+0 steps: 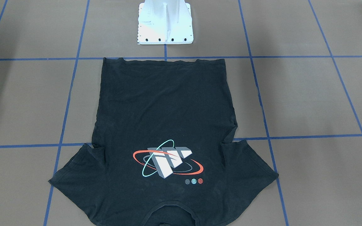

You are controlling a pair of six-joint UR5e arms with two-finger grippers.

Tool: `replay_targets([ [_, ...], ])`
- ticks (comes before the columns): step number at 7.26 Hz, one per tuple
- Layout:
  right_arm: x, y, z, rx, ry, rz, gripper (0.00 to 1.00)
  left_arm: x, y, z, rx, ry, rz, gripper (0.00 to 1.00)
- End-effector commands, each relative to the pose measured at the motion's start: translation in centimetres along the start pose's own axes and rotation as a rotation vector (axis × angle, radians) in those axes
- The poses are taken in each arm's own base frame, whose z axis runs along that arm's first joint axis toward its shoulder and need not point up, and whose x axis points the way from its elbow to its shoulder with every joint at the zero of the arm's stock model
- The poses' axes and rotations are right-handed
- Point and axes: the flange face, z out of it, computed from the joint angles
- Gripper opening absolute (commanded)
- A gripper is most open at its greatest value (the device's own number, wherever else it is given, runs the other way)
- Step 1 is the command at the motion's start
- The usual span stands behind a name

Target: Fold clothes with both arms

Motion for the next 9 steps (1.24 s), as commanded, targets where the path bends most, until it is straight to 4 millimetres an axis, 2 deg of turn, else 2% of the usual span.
replay_targets([
  [1, -0.1, 0.0, 0.0, 0.001, 0.000, -0.004, 1.00, 0.2, -0.2, -0.2, 0.009, -0.003, 0.011, 1.00],
  [4, -0.5, -0.6, -0.1, 0.011, 0.001, -0.013, 1.00, 1.1, -0.6, -1.1, 0.030, -0.016, 0.036, 1.00],
  [6, -2.0, -3.1, -1.2, 0.037, 0.000, -0.007, 1.00, 2.2, -2.8, -2.6, 0.082, -0.020, 0.080, 1.00],
  [8, -4.6, -6.6, -1.9, 0.057, -0.002, -0.064, 1.00, 4.3, -7.9, -5.7, 0.147, -0.040, 0.149, 1.00],
  [9, -5.1, -8.8, -1.6, 0.055, -0.003, -0.076, 1.00, 4.7, -8.4, -6.1, 0.166, -0.044, 0.173, 1.00],
])
